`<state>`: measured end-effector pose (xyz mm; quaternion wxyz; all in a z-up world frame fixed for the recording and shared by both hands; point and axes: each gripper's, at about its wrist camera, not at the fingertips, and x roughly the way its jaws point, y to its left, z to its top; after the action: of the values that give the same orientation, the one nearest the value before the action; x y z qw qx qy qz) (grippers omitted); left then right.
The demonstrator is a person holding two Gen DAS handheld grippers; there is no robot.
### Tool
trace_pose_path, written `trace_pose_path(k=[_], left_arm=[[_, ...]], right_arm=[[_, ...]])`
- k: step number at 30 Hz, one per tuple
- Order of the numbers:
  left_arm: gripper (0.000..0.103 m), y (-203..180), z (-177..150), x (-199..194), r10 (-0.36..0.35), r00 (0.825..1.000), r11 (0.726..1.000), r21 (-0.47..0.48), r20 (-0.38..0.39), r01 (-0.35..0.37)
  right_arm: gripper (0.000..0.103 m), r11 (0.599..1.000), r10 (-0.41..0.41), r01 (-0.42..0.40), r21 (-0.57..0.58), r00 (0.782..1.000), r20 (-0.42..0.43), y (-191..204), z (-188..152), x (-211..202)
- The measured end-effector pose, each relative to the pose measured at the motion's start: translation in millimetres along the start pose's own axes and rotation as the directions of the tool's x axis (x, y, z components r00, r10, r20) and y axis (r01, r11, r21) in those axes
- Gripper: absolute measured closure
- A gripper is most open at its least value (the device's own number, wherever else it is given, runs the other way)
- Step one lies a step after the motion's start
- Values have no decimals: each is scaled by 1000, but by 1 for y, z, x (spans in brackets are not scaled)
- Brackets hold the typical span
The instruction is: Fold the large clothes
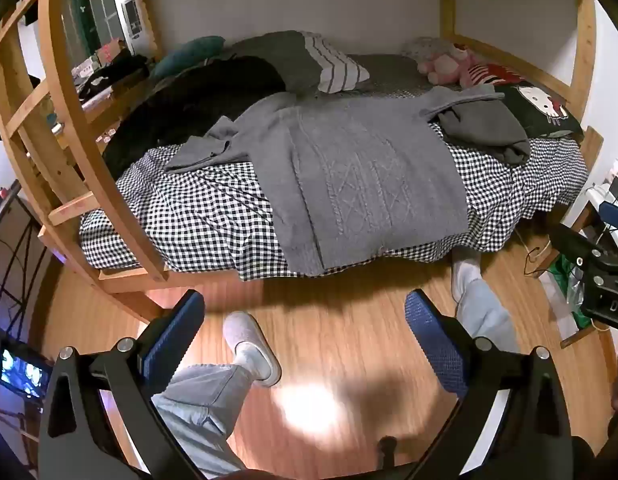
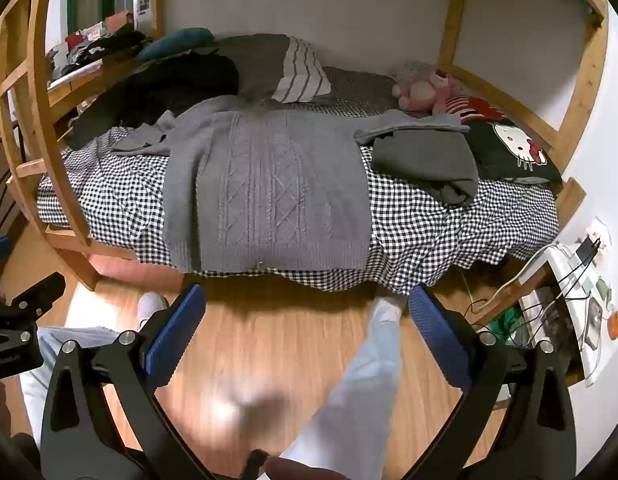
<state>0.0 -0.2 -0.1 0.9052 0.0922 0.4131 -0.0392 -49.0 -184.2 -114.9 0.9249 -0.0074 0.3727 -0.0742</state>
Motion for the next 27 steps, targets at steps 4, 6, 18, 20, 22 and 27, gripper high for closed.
trace_pose_path(k=[4, 6, 18, 20, 22, 27], left_arm=[[5, 0, 0, -1, 5, 1000, 1000, 1, 3, -5], [5, 0, 0, -1, 5, 1000, 1000, 0, 3, -5], [5, 1, 0, -1, 6, 1000, 1000, 2, 1, -6], [5, 1, 0, -2, 6, 1000, 1000, 4, 1, -6], [5, 2, 0, -3, 7, 1000, 1000, 4, 4, -7], [5, 3, 0, 1, 7, 1000, 1000, -1, 1, -7]], right_arm=[[3, 1000, -8, 8, -5, 1000, 6, 1, -1, -1], [3, 1000, -8, 8, -5, 1000, 5, 2, -2, -2], [3, 1000, 6, -6, -5, 1000, -6, 4, -3, -2], [3, 1000, 9, -9, -5, 1000, -5, 5, -3, -4], [3, 1000, 12, -12, -4, 1000, -9, 3, -2, 0], [3, 1000, 19, -19, -3, 1000, -13, 1, 0, 1]])
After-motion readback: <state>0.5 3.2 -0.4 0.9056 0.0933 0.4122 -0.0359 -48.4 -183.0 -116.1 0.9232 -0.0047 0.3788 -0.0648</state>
